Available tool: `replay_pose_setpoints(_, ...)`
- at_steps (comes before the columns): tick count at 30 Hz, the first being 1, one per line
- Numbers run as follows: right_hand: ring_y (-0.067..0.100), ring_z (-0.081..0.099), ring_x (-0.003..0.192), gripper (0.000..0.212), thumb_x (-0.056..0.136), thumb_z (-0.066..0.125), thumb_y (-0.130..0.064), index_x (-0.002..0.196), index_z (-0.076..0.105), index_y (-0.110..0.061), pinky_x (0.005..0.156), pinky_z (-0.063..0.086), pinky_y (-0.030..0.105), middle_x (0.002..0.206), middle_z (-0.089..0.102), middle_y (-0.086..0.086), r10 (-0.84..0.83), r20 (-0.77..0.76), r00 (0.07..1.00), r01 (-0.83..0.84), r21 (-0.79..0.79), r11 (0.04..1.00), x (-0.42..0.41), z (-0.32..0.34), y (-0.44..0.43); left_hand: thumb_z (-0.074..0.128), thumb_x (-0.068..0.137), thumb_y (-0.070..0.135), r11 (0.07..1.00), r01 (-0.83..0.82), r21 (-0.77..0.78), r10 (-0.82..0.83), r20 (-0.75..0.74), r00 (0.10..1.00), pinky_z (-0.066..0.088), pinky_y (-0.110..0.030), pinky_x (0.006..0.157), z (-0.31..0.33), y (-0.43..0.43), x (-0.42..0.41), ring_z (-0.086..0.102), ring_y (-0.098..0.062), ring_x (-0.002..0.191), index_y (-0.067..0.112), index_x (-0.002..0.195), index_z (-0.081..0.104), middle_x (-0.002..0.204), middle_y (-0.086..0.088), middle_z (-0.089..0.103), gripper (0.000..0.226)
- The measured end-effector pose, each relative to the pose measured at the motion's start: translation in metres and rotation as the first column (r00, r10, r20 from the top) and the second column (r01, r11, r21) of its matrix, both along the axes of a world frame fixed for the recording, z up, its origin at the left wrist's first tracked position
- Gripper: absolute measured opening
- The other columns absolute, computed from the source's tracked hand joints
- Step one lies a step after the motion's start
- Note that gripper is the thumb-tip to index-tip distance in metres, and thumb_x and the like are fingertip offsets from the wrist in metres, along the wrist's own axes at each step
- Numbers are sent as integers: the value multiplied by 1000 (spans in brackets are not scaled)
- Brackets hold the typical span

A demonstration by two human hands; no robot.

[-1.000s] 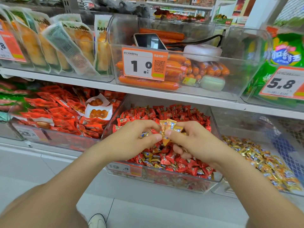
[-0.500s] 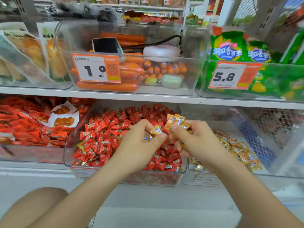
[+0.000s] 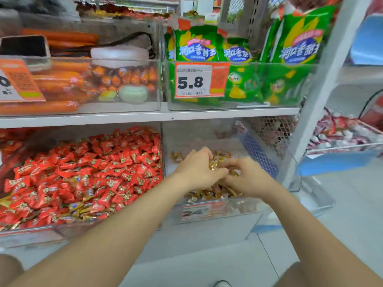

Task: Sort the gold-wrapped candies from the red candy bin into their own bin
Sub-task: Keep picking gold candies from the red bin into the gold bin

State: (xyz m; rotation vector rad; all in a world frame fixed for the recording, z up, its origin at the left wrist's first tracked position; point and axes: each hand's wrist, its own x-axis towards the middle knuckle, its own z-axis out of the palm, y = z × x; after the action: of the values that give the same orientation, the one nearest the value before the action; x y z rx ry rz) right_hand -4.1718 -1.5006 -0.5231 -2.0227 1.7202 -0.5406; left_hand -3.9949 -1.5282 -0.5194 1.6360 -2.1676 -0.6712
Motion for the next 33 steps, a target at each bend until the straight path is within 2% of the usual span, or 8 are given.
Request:
replay_pose_setpoints(3, 13, 73, 97, 19, 92, 71, -20, 106, 83, -26, 92, 55, 35, 98, 81, -5, -71, -42, 997, 69, -62, 996, -2, 1, -2, 54, 100, 55, 991, 130, 33, -133, 168, 977, 46, -38, 100, -3, -3, -4, 56, -35, 129, 16, 132, 60, 134, -14, 64, 51)
replay_pose_setpoints(8, 6, 72, 84, 23, 99, 62, -20, 107, 81, -29, 89, 57, 31, 92, 78, -14, -5, -37, 999, 0, -120, 993, 29, 19, 9, 49, 99, 34, 858, 295, -420, -215, 227, 950, 48, -41, 87, 16, 51, 52, 59, -23, 101, 28, 114, 65, 105, 5, 65, 23)
replay_pose_setpoints(12, 1, 68, 73, 19, 97, 66, -18, 104, 79, -29, 72, 49, 13, 79, 72, -20, 185, 84, 979, -158, -256, 954, 97, 41, 44, 59, 93, 31, 790, 98, -605, -10, 147, 989, 45, -43, 78, 17, 94, 136, 48, -21, 86, 25, 93, 59, 90, 8, 51, 6)
replay_pose_setpoints(14, 3, 67, 79, 19, 95, 67, -18, 105, 78, -30, 75, 48, 13, 85, 72, -17, 325, 60, 944, -297, -282, 912, 134, 44, 56, 57, 89, 43, 816, -88, -571, 229, 178, 957, 46, -46, 77, 9, 107, 178, 43, -21, 89, 27, 93, 55, 92, 8, 48, 17)
replay_pose_setpoints(17, 12, 63, 102, 21, 96, 68, -24, 115, 74, -28, 94, 50, 32, 105, 71, -7, 477, -129, 869, -493, -298, 817, 179, 32, 54, 61, 75, 65, 794, -358, -490, 553, 338, 762, 49, -50, 74, -3, 123, 224, 44, -34, 95, 20, 108, 55, 104, -8, 49, 56)
replay_pose_setpoints(22, 27, 46, 128, 47, 99, 64, -46, 142, 58, -28, 108, 44, 47, 136, 53, 2, 531, -346, 774, -625, -278, 730, 238, 4, 38, 59, 74, 82, 732, -597, -329, 679, 424, 599, 52, -53, 87, -7, 138, 262, 47, -41, 118, 4, 154, 29, 131, -20, 47, 116)
replay_pose_setpoints(27, 31, 23, 151, 78, 93, 67, -59, 159, 32, -34, 125, 27, 48, 161, 31, 6, 504, -455, 734, -643, -228, 731, 287, -1, 22, 56, 85, 75, 781, -615, -105, 607, 358, 710, 44, -51, 106, -11, 120, 281, 42, -45, 130, -4, 157, -8, 145, -25, 32, 126)
replay_pose_setpoints(33, 22, 37, 133, 78, 92, 74, -38, 159, 35, -34, 117, 36, 41, 145, 42, -1, 494, -287, 821, -560, -232, 796, 284, 7, -4, 77, 87, 54, 818, -572, 64, 544, 235, 805, 37, -54, 111, -12, 77, 285, 23, -48, 140, 4, 157, 1, 150, -28, 17, 114)
